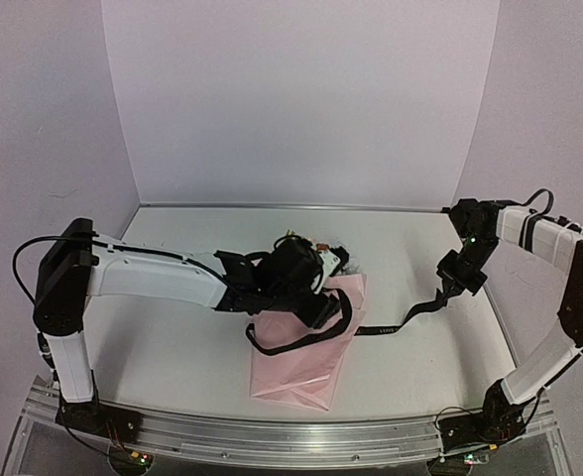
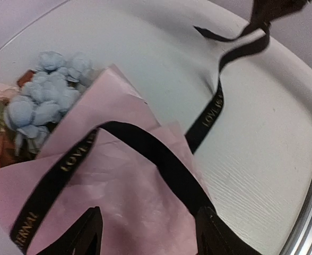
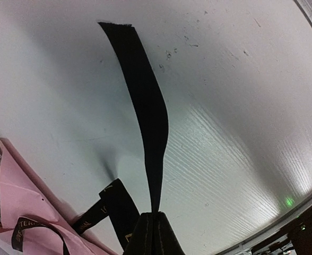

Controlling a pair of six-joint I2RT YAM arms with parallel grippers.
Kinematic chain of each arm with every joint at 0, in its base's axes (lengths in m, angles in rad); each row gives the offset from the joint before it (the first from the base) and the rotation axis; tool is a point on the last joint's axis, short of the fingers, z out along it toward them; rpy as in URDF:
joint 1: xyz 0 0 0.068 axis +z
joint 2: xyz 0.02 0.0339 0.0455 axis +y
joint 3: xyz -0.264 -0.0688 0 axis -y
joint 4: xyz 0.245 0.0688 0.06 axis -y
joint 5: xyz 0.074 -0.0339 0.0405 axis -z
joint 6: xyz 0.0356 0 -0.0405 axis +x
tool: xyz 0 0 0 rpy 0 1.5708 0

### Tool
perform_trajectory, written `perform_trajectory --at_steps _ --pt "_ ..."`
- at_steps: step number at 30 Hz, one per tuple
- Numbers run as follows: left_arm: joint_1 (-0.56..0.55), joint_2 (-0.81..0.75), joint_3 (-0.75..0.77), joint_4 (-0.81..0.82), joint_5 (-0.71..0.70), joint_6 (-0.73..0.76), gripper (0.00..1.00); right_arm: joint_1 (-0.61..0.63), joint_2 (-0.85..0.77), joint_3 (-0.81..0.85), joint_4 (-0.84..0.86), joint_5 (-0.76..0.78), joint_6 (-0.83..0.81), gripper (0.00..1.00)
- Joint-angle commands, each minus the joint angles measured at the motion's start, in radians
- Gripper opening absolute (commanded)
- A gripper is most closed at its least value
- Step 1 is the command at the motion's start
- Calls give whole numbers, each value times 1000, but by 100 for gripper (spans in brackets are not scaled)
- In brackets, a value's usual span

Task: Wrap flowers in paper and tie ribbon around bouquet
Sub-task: Place the left side of the ribbon on the folded bouquet.

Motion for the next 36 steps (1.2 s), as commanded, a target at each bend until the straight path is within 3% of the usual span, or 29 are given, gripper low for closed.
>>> perform_trajectory --at_steps 1,6,12,18,24,29,36 --pt "105 -91 25 -98 -93 -214 60 27 -8 71 -57 29 -81 0" --pt "179 -95 -2 -212 -93 -287 61 40 -18 78 -65 33 -101 0" --pt "254 -52 16 -233 -3 -334 67 54 -17 80 -64 26 -105 0" --pt "278 15 57 -257 104 -379 66 57 -18 80 -66 23 -105 0" --pt "283 46 61 -259 125 -411 65 62 -16 84 -66 23 -103 0" --pt "283 60 77 -251 139 -416 52 67 -14 85 -65 24 -99 0" --pt "283 63 102 -257 127 -399 22 70 -8 92 -66 21 -101 0"
